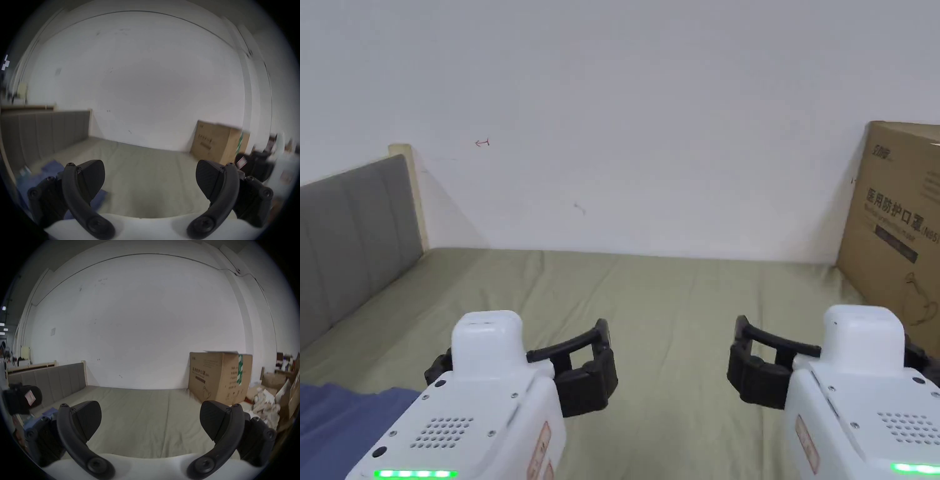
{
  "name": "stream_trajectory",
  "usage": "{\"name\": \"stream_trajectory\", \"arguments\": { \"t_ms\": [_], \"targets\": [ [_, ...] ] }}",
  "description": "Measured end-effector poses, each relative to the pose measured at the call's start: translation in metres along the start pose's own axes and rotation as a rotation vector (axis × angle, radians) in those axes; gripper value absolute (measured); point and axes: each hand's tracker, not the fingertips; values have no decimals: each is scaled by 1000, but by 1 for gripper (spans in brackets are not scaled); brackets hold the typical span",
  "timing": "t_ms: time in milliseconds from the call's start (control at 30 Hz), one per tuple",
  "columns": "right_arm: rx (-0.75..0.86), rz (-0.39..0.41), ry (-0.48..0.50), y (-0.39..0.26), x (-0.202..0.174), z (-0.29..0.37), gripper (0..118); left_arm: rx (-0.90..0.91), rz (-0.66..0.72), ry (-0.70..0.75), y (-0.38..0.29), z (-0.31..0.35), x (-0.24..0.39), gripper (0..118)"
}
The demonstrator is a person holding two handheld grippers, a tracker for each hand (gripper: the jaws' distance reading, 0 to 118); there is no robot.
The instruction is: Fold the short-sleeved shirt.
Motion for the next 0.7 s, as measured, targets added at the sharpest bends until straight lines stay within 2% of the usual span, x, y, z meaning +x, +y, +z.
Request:
{"name": "stream_trajectory", "arguments": {
  "t_ms": [33,67,133,200,233,300,333,367,400,467,500,633,700],
  "targets": [
    [7,76,-14,3,-8,-1,118,5,119,-27,0,1,-7,114],
    [25,185,-38,3,-18,-3,118,8,264,-57,-1,1,-16,114],
    [56,469,-116,-5,-40,-5,118,41,545,-71,-10,0,-35,114],
    [87,778,-137,-27,-61,-5,118,82,779,-63,-29,-1,-52,114],
    [93,928,-138,-41,-70,-4,118,60,858,-38,-38,-2,-59,114],
    [76,1159,-90,-65,-82,-3,118,24,957,-15,-54,-4,-71,114],
    [66,1200,-78,-73,-86,-3,118,-2,964,25,-59,-4,-73,114],
    [62,1187,-60,-77,-88,-3,118,-11,929,56,-63,-3,-75,114],
    [33,1089,-20,-76,-85,-3,118,-12,864,92,-63,-2,-74,114],
    [-65,792,41,-56,-77,-5,118,-20,612,134,-50,-1,-62,114],
    [-79,607,54,-42,-68,-7,118,-21,427,151,-39,-1,-51,114],
    [-61,-24,12,-6,-14,-10,118,64,-246,146,-13,2,1,114],
    [4,-226,27,-10,12,-7,118,67,-395,144,-13,2,18,115]
  ]
}}
